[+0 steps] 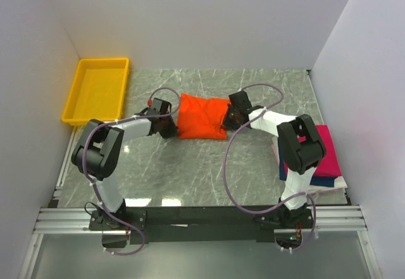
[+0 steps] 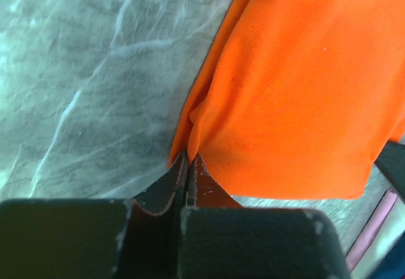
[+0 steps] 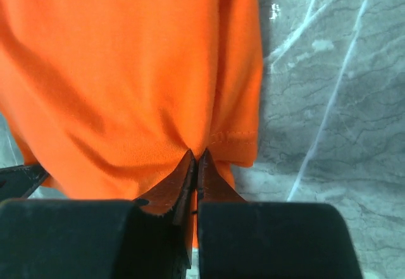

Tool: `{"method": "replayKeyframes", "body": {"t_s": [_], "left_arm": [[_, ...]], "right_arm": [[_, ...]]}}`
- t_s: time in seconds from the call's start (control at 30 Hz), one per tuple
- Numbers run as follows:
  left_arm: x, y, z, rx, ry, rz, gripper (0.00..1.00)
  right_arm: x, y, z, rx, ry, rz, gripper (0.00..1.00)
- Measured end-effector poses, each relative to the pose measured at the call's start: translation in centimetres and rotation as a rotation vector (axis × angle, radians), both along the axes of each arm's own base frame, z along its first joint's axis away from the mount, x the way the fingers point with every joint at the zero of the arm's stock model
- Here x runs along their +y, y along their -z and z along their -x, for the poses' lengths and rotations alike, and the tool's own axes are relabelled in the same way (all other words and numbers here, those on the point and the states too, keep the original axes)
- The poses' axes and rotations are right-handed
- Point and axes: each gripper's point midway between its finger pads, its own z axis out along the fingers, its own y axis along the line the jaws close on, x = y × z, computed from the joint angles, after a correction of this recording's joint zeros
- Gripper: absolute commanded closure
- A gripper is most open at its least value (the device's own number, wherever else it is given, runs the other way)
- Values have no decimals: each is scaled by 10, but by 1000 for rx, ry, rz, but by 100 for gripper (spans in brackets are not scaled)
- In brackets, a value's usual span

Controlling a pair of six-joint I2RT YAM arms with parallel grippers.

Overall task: Fold and stack the t-shirts
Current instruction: Fold the tshirt

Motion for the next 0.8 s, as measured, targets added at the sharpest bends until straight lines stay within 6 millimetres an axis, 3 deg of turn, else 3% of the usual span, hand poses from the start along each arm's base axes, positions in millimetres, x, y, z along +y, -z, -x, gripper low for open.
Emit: {"method": "replayKeyframes", "body": {"t_s": [0.4,0.67,0.73,0.77,0.8], "left_arm": [[10,-10,17,5,0,36,100],[9,-10,33,29,17,66,100],[9,-8,38,39,23,73,99],[9,-7,41,46,27,76,100],[9,-7,43,50,31,80,99]], "right_arm": [[-19,-32,-3,-34,34,-20,100],[-19,-24,8,-1,12,-22,100],[-20,-17,15,21,7,-19,91],[-21,-14,19,32,5,-18,76],[-22,-10,24,42,1,-15,68]]}}
